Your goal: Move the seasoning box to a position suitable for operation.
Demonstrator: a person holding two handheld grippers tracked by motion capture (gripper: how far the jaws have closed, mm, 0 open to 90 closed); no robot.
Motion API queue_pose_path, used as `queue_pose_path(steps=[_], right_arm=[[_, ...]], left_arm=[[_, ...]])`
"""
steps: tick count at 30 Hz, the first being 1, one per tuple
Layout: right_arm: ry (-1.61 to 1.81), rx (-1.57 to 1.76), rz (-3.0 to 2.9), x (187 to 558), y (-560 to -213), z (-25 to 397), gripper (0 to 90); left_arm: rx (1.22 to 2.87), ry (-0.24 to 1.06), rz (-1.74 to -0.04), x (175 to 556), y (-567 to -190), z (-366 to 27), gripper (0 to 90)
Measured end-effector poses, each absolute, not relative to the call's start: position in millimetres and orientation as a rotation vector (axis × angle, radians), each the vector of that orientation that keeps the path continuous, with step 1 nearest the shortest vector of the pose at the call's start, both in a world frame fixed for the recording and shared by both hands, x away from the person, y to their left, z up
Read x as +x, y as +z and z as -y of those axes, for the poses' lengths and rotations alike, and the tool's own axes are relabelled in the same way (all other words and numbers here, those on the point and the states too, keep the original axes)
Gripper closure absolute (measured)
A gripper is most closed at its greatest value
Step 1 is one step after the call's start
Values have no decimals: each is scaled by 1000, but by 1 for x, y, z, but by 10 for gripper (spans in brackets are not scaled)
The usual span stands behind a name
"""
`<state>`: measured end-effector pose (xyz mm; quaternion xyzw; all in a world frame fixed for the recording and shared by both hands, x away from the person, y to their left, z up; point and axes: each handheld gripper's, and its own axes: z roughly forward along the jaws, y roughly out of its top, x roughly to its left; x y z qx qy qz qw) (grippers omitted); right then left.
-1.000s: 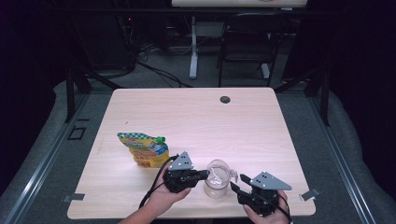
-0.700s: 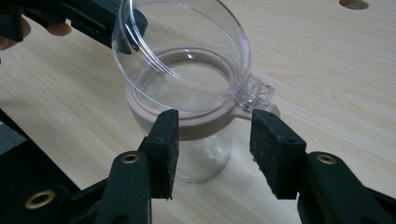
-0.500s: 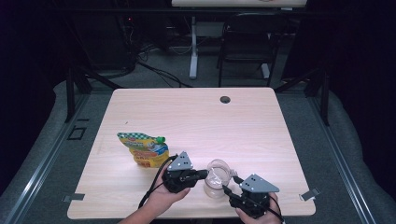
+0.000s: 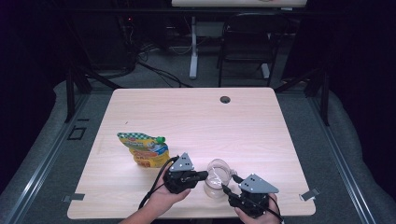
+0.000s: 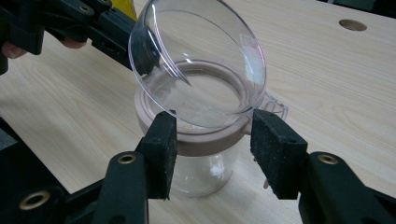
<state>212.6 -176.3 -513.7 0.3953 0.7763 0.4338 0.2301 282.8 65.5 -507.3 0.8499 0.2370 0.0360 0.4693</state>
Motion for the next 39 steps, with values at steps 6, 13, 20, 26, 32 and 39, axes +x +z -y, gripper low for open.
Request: queue_pose_path(steps=[6,13,20,26,32,39], right_arm=[[1222,1098,-2117,213,-512,180,528],[1242,1106,-2099,213,-510,184,557],[1266,1119,-2088,213,-509,189,591],[1268,1129,-2078,213,-509,193,606],[1279,1181,-2064,216,-511,200,628],[1306,1234,-2060,218,-514,207,686]], left_arm=[[2079,87,-585,283,-509,-66,892],[2081,90,-580,283,-509,-66,896],[2083,93,-578,282,-509,-66,896],[2083,94,-578,282,-509,-66,896],[2082,98,-578,282,-509,-66,896],[2081,101,-579,282,-509,-66,896]])
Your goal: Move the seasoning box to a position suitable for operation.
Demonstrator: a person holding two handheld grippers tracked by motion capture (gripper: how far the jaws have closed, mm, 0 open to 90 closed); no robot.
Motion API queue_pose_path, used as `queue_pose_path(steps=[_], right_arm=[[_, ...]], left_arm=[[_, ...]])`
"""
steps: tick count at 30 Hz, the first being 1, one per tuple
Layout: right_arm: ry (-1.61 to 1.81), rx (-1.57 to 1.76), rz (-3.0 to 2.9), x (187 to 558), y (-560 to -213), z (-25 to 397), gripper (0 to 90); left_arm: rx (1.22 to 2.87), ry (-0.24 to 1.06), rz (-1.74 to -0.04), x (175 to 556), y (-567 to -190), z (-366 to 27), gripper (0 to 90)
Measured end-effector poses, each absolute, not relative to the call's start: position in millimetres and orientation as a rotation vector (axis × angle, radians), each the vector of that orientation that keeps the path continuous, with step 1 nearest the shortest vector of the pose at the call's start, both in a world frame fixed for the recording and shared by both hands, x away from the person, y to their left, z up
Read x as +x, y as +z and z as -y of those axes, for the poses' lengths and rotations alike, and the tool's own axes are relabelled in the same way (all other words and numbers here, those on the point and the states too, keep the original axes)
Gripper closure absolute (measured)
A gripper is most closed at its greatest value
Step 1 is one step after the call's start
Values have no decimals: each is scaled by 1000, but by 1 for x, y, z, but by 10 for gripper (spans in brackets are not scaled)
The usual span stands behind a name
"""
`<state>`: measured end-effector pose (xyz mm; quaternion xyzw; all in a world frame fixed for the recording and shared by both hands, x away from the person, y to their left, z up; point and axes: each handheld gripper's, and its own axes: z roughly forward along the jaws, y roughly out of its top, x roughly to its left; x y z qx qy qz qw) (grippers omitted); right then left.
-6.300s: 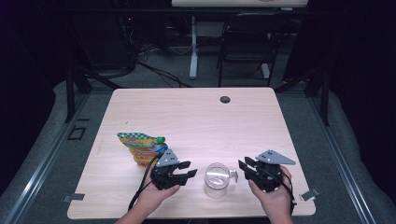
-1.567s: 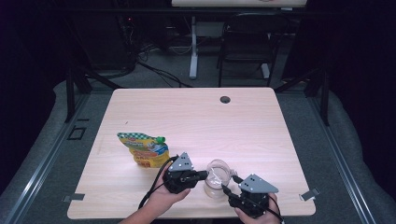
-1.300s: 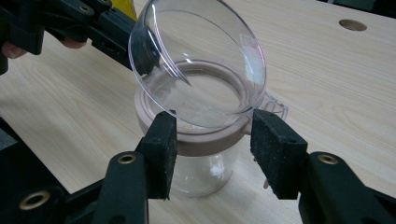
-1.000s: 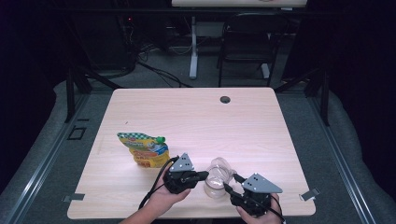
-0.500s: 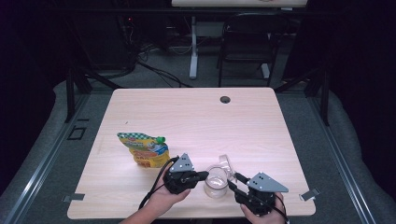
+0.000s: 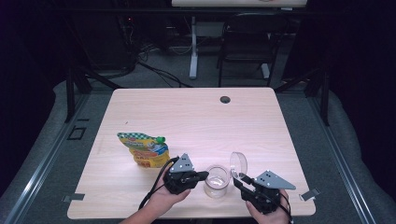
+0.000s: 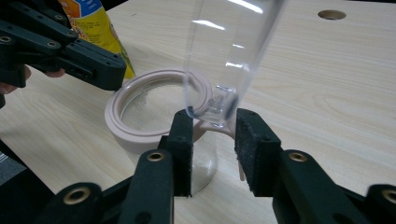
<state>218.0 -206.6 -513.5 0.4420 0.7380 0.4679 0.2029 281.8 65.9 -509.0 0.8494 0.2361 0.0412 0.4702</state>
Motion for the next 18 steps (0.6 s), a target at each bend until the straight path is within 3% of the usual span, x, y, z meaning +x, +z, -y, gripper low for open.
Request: queue_pose_path(steps=[18], right_arm=[[1180,1249,-2124,229,-535,206,700]], left_arm=[[2075,102,-595,283,-509,-70,884]])
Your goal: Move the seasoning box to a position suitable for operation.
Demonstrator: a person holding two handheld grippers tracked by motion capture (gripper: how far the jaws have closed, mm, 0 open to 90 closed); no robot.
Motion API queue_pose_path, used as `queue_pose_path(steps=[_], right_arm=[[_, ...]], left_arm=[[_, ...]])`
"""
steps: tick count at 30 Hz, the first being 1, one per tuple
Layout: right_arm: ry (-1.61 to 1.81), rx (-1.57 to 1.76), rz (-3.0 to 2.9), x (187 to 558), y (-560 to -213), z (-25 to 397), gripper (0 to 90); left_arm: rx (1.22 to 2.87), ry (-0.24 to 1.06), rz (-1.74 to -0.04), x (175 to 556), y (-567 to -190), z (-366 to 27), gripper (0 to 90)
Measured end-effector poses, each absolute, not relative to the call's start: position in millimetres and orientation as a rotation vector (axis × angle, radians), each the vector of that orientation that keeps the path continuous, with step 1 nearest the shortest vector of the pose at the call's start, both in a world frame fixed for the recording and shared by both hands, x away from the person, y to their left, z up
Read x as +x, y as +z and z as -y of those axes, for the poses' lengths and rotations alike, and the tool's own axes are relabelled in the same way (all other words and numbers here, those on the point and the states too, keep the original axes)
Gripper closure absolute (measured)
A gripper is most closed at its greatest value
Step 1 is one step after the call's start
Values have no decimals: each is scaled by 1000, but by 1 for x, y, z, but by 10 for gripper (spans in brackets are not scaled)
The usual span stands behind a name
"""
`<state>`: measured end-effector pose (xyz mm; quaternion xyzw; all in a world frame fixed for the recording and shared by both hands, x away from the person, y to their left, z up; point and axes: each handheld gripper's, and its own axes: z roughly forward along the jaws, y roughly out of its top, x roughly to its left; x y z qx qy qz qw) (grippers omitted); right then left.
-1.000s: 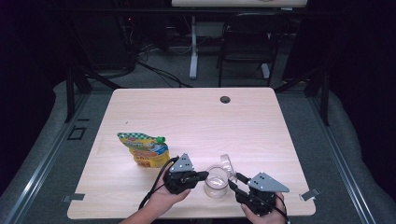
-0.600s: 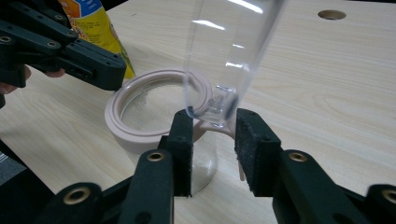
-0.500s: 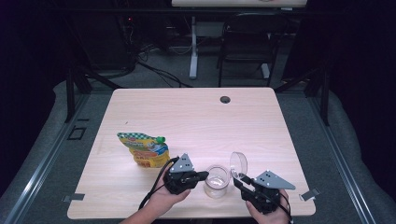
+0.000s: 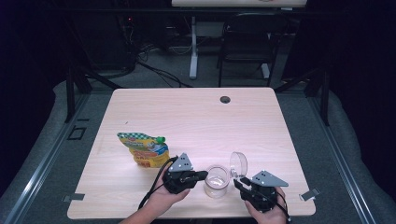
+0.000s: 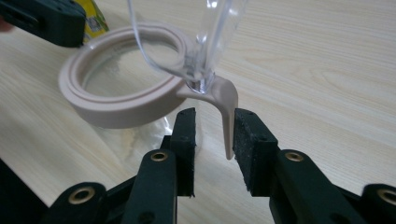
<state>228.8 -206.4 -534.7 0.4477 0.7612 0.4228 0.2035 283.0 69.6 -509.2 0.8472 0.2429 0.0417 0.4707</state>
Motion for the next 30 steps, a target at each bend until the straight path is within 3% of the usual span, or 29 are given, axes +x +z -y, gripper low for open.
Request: queue_pose_path(steps=[12,30], right_arm=[[1155,1269,-2145,247,-540,206,820],[1222,1244,-2165,282,-539,200,852]], left_arm=[[2059,147,-644,279,-508,-89,861],[2025,214,-752,267,-507,-123,852]])
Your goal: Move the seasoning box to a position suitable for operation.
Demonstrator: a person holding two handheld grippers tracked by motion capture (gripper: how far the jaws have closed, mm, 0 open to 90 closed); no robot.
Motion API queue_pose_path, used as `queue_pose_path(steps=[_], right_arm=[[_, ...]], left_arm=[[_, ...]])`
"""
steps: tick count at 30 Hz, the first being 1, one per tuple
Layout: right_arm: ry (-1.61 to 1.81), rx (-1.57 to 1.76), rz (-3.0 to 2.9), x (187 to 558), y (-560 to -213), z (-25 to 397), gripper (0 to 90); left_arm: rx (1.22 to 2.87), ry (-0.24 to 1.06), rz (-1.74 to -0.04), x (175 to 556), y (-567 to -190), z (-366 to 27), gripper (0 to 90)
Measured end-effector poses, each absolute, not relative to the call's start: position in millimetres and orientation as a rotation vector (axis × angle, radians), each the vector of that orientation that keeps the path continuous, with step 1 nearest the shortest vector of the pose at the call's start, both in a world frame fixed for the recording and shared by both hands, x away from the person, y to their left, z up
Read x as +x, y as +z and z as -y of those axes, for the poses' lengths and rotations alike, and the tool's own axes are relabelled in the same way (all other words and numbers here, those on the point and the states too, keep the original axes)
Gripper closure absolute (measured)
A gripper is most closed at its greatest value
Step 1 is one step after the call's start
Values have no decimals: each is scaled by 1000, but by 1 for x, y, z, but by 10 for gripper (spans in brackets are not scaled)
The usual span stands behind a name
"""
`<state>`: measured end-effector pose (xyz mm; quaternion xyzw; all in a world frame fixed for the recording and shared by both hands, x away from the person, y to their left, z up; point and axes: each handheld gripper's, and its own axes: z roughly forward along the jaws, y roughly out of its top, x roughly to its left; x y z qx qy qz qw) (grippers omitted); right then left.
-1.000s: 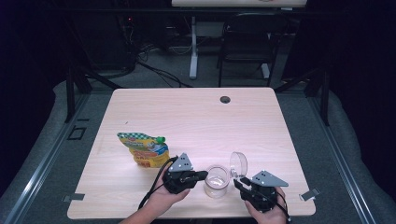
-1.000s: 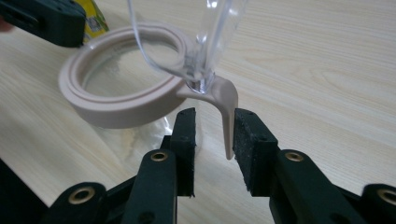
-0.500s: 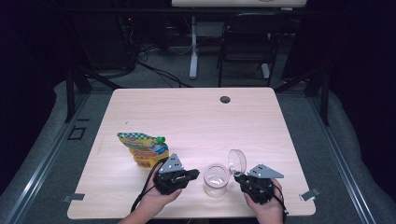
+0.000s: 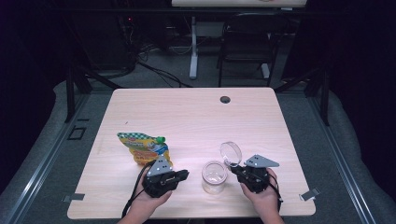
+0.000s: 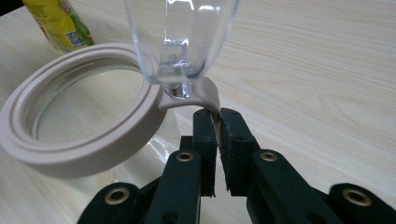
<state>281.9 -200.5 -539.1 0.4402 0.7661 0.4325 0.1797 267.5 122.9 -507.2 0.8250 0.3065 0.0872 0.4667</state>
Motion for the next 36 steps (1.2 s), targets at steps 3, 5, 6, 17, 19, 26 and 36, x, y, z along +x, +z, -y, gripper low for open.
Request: queue_pose_path(steps=[3,5,6,17,19,26,36], right_arm=[[1225,1241,-2176,290,-539,198,851],[1223,1240,-2176,291,-539,197,850],[1224,1235,-2180,294,-539,195,850],[1254,1246,-2188,306,-540,191,843],[1250,1249,-2186,307,-540,190,841],[1239,1246,-2193,310,-539,187,824],[1227,1242,-2185,303,-533,192,748]], left_arm=[[2013,235,-776,265,-506,-131,851],[2013,240,-787,265,-506,-133,849],[2011,247,-794,264,-505,-136,847],[1993,272,-824,259,-504,-148,824],[1990,279,-826,259,-503,-151,820],[1971,276,-856,260,-503,-163,776],[1965,253,-919,268,-501,-191,684]])
